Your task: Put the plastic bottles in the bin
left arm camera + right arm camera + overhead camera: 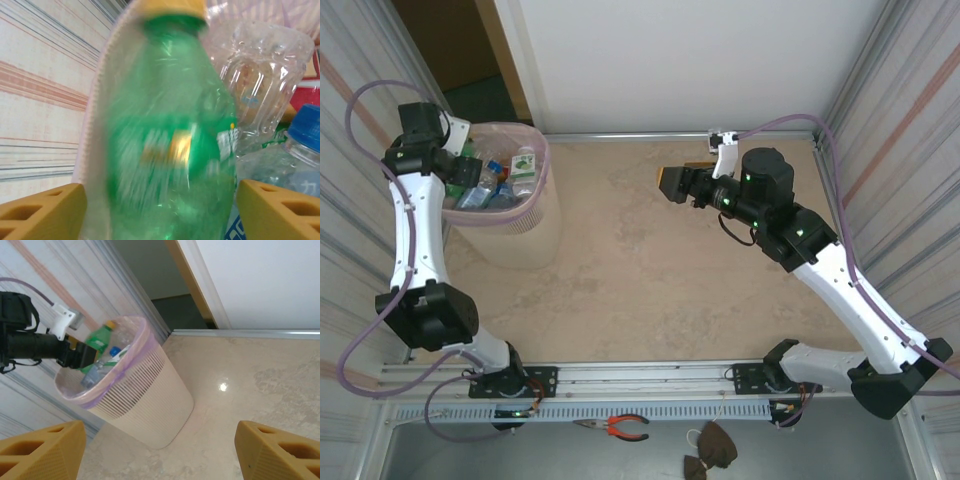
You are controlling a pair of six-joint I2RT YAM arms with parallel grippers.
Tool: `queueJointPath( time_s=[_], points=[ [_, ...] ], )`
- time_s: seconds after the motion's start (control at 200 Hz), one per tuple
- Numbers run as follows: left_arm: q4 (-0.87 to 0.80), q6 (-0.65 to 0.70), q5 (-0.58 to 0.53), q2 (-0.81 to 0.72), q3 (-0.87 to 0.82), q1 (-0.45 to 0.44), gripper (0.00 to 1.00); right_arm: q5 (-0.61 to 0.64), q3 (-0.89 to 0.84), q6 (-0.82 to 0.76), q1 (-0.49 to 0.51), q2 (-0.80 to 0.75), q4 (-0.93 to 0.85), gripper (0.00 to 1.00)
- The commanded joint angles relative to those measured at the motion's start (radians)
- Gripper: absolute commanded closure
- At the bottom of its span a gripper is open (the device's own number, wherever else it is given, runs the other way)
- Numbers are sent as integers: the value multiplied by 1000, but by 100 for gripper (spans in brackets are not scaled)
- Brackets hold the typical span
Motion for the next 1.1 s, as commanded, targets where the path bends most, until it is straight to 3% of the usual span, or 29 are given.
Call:
queueJointPath(
  time_s=[0.0,0.2,0.341,0.516,0.651,0.842,1.097],
  points=[
    [-63,-14,55,-15,-10,5,16,-17,-3,22,-8,2,36,23],
    [-51,-34,131,-65,51,7,12,-12,-7,25,-8,-3,38,23],
    [-11,-56,185,-76,84,15,16,-12,-4,24,-8,-9,35,23],
    [1,-73,218,-23,134,35,27,-4,-8,23,-8,-17,31,23],
    [-30,-97,225,34,171,61,44,3,-11,22,-9,-28,25,23],
    [-55,-139,280,67,122,105,58,8,-19,25,-9,-33,25,23],
    [0,-181,342,58,-15,116,62,-1,-3,25,-11,-26,24,23]
  ],
)
